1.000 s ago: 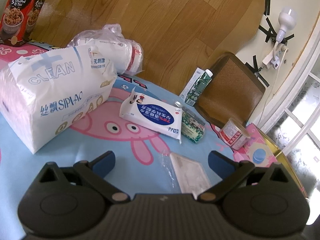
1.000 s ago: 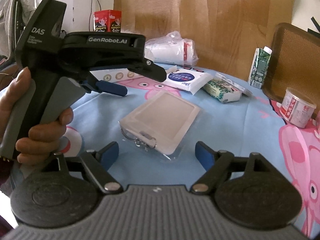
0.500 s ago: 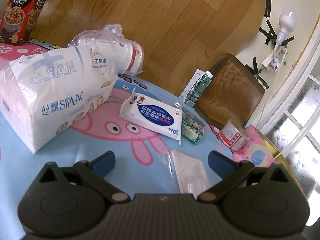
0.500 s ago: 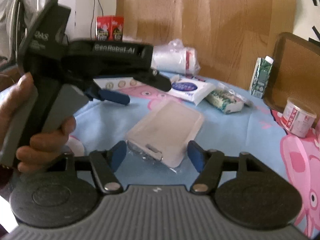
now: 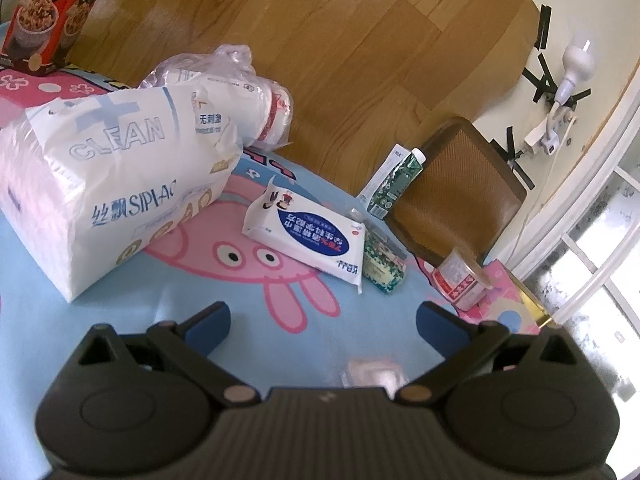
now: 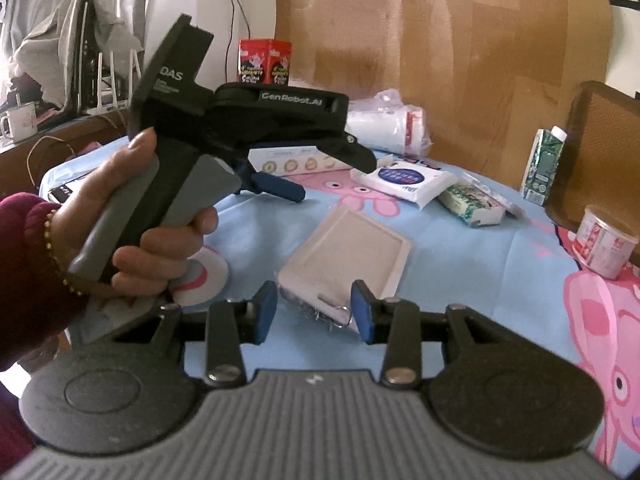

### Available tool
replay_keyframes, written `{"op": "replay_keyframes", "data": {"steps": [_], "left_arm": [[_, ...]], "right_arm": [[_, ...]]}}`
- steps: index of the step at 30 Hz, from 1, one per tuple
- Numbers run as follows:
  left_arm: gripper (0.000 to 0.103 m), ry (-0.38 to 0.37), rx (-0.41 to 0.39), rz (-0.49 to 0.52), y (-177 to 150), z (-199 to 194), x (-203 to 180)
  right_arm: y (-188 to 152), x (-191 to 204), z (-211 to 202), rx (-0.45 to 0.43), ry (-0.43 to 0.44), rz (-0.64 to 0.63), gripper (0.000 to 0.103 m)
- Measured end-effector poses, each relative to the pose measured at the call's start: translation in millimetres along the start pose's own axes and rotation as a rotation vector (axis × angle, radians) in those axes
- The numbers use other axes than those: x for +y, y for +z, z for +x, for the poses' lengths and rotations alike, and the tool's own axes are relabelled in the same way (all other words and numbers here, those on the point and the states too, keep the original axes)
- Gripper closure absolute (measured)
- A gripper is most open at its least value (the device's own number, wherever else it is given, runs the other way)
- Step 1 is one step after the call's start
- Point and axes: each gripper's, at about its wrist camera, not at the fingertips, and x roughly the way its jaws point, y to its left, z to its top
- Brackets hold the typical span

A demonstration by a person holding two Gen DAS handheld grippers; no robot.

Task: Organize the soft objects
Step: 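Close the right gripper on the clear case and lift it, then carry the clear case into the tin box and open the right gripper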

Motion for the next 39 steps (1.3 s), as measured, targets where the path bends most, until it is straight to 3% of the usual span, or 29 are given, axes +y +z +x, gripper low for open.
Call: {"op": "replay_keyframes", "data": {"steps": [4,7,11,13,15,18,22,29,34,39], "left_arm": [[0.001,0.007,-0.004,0.002,-2.3,-7.0,-2.9],[0.001,-0.015,0.035,-0.033,-10.3,-18.0,-6.7],[0.006,0.006,0.106,-0.028,-19.9,-26.1,-22.2],[0.016,-0.001,0.149,-0.014,-27.1,-23.4,-32.1],[0.026,0.043,0.146,0.072,-35.1,-17.6,-48.5],[0.035,0.056,0.165,0.139,-40.1,-8.8,-67.4],[0.035,-0.015,0.151,0.149,-32.7,-6.6,-91.7],[0.035,-0.125,0.114,0.355,-23.3,22.1,-195.9],[0.034,-0.234,0.166,0.439,-34.8,61.8,-258.9],[0.034,-0.287,0.245,0.495,-52.9,104.1,-309.3]], "right_arm": [[-4.5,-5.2,-8.0,-0.019,-0.027,0.021,0.029],[-5.0,-10.2,-8.0,-0.024,-0.027,0.048,0.013],[-1.1,-20.0,14.1,0.045,-0.006,0.103,0.014],[-0.9,-22.7,26.6,0.084,0.023,0.127,0.026],[0.5,-18.9,28.9,0.066,0.027,0.109,0.036],[0.1,-16.0,24.5,0.042,0.030,0.111,0.038],[-5.4,-18.9,-1.0,-0.046,-0.054,0.073,0.038],[-6.9,-62.4,-62.9,-0.206,-0.237,0.130,0.038],[-21.1,-101.6,-105.7,-0.247,-0.377,0.188,0.038],[-43.7,-142.0,-135.9,-0.248,-0.460,0.277,0.038]]}}
